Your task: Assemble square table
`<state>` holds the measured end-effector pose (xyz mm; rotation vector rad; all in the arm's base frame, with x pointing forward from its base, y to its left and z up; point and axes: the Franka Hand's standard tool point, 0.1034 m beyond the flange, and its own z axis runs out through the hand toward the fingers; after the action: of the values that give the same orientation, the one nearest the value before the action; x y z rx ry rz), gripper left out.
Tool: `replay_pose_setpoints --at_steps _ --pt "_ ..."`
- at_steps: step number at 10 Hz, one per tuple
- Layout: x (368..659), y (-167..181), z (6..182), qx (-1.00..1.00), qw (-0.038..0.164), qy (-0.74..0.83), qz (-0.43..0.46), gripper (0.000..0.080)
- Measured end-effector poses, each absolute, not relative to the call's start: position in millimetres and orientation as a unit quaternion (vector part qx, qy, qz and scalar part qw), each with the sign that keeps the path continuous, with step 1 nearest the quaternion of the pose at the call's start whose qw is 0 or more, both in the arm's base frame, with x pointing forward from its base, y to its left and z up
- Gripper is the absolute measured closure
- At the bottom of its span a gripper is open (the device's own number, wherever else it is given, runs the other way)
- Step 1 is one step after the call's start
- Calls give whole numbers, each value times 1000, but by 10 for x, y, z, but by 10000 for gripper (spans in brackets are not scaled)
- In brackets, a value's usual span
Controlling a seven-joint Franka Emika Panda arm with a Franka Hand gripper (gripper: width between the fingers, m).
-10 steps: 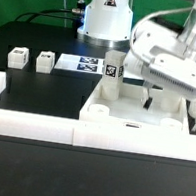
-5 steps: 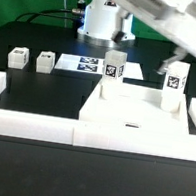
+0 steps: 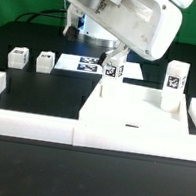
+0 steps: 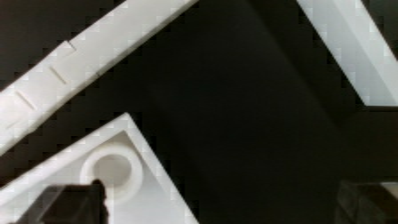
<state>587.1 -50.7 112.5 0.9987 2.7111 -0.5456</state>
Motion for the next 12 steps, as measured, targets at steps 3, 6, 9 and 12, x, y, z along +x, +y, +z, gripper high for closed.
replay_pose_setpoints --at_steps 3,6,9,12 --pt "5870 -504 1123 435 120 875 -172 150" --pt "5758 -771 1106 569 121 799 -156 150" --pt "5433 -1155 1077 714 122 672 -153 150" --pt "5049 -1367 917 825 112 530 -163 150"
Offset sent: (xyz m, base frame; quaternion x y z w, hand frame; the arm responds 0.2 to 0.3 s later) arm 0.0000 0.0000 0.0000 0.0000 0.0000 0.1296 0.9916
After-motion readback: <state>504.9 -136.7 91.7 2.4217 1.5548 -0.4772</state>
